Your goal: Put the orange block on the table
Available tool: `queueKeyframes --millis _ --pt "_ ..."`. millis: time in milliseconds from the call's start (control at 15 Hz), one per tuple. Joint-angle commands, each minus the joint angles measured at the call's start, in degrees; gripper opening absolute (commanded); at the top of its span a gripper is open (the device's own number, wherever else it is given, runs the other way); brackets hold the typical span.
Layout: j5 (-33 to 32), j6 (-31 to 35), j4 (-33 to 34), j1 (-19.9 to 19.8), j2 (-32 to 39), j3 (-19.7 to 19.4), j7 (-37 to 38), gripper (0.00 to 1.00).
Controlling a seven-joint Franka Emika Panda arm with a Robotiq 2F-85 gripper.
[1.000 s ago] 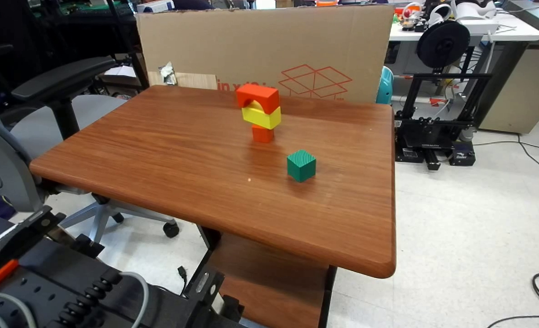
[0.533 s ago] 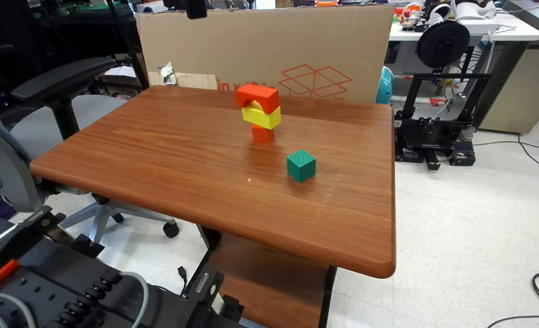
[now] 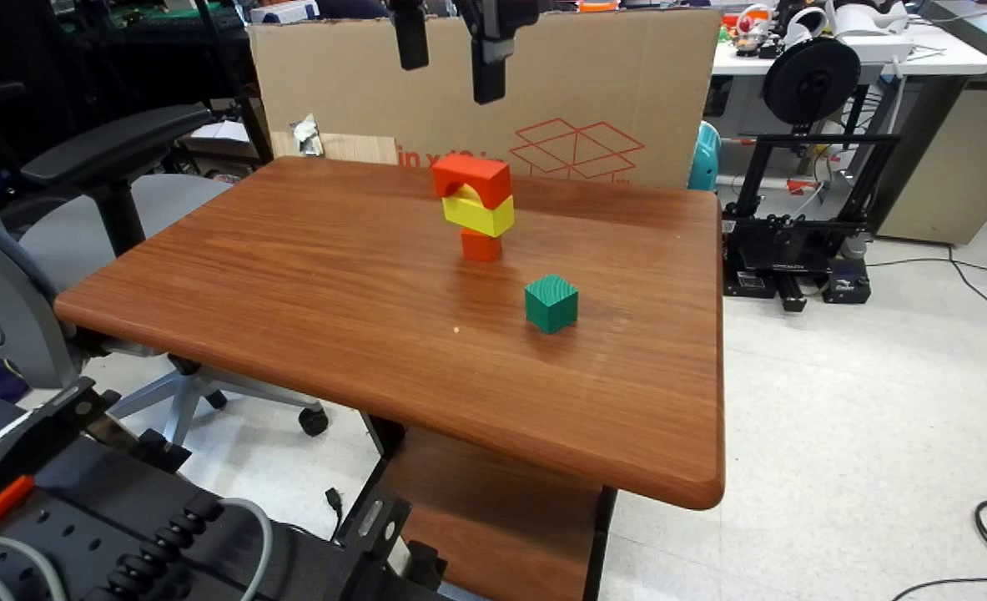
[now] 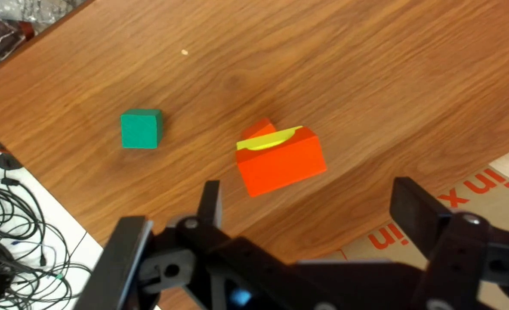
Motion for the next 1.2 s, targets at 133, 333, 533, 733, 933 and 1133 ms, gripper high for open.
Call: queueKeyframes --millis 133,333,533,733,933,1133 --pt "-6.39 2.13 0.94 0.1 2.09 -0.4 -9.25 1.0" --pt "-8.42 2.57 1.41 0.06 3.07 -0.27 -12.25 1.0" --pt "-7.7 5.02 1.77 -0.59 4.37 0.7 -16.33 1.0" --pt "-6.2 5.72 2.86 -1.09 5.95 1.95 -20.15 1.0" --pt "-6.23 4.99 4.59 -1.06 7.56 2.55 -21.68 1.0" --pt "-6.8 4.94 5.66 -0.9 8.7 2.58 -21.99 1.0"
